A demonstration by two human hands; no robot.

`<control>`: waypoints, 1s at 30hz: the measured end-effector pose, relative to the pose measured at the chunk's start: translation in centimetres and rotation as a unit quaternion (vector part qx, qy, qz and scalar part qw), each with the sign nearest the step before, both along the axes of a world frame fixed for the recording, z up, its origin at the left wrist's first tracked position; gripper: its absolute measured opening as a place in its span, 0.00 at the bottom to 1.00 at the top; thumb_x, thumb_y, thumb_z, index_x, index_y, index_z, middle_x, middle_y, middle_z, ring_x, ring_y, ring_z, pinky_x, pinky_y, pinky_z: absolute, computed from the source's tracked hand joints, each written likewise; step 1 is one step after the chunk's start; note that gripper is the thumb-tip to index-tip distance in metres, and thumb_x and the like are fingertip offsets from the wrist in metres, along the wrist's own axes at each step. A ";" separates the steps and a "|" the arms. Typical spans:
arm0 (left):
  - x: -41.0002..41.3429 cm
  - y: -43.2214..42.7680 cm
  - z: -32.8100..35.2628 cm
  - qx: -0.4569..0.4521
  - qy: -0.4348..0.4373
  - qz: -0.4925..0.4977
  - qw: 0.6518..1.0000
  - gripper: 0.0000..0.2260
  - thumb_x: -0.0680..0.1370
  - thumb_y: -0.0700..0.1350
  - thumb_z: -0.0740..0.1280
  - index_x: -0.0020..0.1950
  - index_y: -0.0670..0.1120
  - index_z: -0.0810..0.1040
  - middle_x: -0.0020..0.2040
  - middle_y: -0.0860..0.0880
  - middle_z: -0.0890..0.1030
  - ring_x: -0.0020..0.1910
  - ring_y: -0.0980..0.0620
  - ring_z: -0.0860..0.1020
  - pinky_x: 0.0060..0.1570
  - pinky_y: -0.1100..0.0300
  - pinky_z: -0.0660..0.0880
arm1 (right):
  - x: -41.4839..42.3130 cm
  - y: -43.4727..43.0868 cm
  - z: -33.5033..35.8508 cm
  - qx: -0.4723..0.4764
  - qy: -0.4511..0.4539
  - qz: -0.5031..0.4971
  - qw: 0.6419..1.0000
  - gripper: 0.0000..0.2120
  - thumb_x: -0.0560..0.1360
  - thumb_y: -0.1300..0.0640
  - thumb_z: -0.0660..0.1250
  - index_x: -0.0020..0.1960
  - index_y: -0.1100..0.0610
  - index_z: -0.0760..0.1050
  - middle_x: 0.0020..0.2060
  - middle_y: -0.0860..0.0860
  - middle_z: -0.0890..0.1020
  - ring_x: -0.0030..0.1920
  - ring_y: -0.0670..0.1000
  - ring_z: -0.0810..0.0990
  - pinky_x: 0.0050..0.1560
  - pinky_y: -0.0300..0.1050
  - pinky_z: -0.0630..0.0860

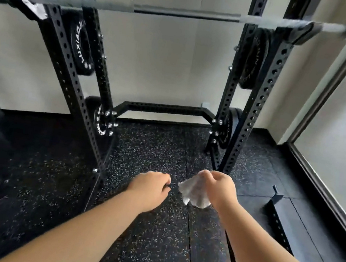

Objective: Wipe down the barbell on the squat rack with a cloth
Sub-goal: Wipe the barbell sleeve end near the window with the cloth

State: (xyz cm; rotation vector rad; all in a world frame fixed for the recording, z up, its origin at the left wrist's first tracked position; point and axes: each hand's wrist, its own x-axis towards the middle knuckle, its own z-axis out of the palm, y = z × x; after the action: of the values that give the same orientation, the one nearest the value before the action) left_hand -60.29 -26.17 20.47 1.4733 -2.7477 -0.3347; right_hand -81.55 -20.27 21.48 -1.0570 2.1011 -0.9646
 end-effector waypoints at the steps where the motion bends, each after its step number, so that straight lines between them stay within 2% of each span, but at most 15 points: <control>1: -1.2 -0.4 0.2 -0.008 -0.006 -0.013 1.000 0.11 0.85 0.55 0.60 0.64 0.55 0.76 0.58 0.54 0.81 0.57 0.48 0.79 0.56 0.49 0.78 | -0.8 -0.2 -0.1 -0.002 -0.009 0.006 1.000 0.13 0.82 0.45 0.65 0.44 0.47 0.85 0.34 0.45 0.85 0.33 0.48 0.80 0.33 0.40 0.74; 5: -5.3 -2.4 0.1 -0.013 -0.015 -0.050 0.999 0.12 0.85 0.55 0.59 0.65 0.54 0.75 0.59 0.52 0.81 0.58 0.48 0.79 0.57 0.48 0.78 | -3.8 -1.5 -0.9 -0.001 0.027 0.038 0.999 0.14 0.84 0.46 0.64 0.42 0.47 0.83 0.35 0.44 0.85 0.36 0.48 0.83 0.36 0.42 0.78; 7: -6.9 -3.8 -0.3 -0.006 -0.020 -0.061 0.998 0.13 0.85 0.55 0.59 0.66 0.54 0.74 0.61 0.53 0.80 0.59 0.48 0.78 0.58 0.48 0.77 | -5.3 -2.3 -1.5 0.018 0.072 0.046 0.996 0.15 0.84 0.46 0.63 0.46 0.50 0.85 0.37 0.46 0.85 0.37 0.50 0.84 0.37 0.46 0.80; 10: -9.3 -6.7 -0.7 -0.003 -0.022 -0.080 0.997 0.13 0.85 0.55 0.58 0.68 0.54 0.74 0.62 0.53 0.80 0.61 0.49 0.77 0.59 0.51 0.76 | -7.6 -3.9 -2.3 0.036 0.101 0.031 0.994 0.13 0.83 0.47 0.65 0.48 0.50 0.85 0.38 0.46 0.85 0.34 0.47 0.80 0.38 0.45 0.79; 14: -12.6 -11.8 -0.9 0.002 -0.011 -0.103 0.995 0.14 0.85 0.55 0.58 0.68 0.54 0.74 0.62 0.54 0.80 0.61 0.49 0.77 0.59 0.51 0.75 | -11.3 -7.1 -2.5 0.038 0.095 -0.023 0.994 0.07 0.82 0.45 0.67 0.53 0.46 0.81 0.45 0.42 0.83 0.43 0.45 0.82 0.46 0.44 0.80; 17: -15.4 -16.2 -0.7 0.006 -0.013 -0.119 0.993 0.13 0.85 0.55 0.58 0.67 0.54 0.74 0.61 0.53 0.80 0.61 0.49 0.77 0.59 0.50 0.75 | -14.0 -9.8 -2.0 0.017 0.067 -0.057 0.996 0.07 0.82 0.47 0.68 0.49 0.47 0.82 0.44 0.42 0.83 0.43 0.44 0.82 0.46 0.43 0.80; 21: -19.4 -21.9 0.8 -0.001 -0.001 -0.150 0.989 0.13 0.85 0.55 0.58 0.67 0.54 0.74 0.61 0.54 0.80 0.59 0.48 0.78 0.57 0.50 0.76 | -17.6 -13.2 -1.4 0.015 0.094 -0.072 0.993 0.09 0.79 0.44 0.70 0.52 0.46 0.87 0.55 0.40 0.80 0.55 0.43 0.78 0.61 0.42 0.74; 25: -23.4 -26.1 2.7 -0.011 -0.003 -0.202 0.979 0.12 0.85 0.55 0.58 0.63 0.54 0.77 0.56 0.54 0.81 0.56 0.48 0.79 0.55 0.52 0.76 | -20.4 -16.0 0.0 -0.022 0.064 -0.125 0.990 0.06 0.78 0.47 0.72 0.52 0.45 0.87 0.54 0.38 0.82 0.54 0.40 0.80 0.63 0.40 0.75; 28: -26.3 -28.6 3.9 -0.022 -0.009 -0.227 0.974 0.11 0.85 0.55 0.58 0.60 0.54 0.78 0.54 0.55 0.81 0.54 0.49 0.79 0.54 0.51 0.77 | -22.3 -17.7 1.2 -0.051 0.055 -0.171 0.982 0.04 0.78 0.46 0.71 0.46 0.42 0.83 0.50 0.40 0.83 0.47 0.44 0.82 0.58 0.51 0.82; 30: -28.3 -30.0 4.6 -0.026 -0.003 -0.234 0.972 0.11 0.84 0.55 0.59 0.58 0.55 0.78 0.52 0.55 0.81 0.52 0.50 0.79 0.53 0.50 0.77 | -23.8 -18.5 1.8 -0.058 0.057 -0.186 0.979 0.05 0.79 0.46 0.70 0.46 0.43 0.81 0.49 0.42 0.83 0.48 0.46 0.82 0.56 0.54 0.83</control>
State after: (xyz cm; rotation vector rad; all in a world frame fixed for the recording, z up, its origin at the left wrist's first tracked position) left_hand -88.55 -56.13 25.10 0.7973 -3.0534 -0.2552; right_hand -105.32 -38.80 23.25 -0.8039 2.4163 -1.2419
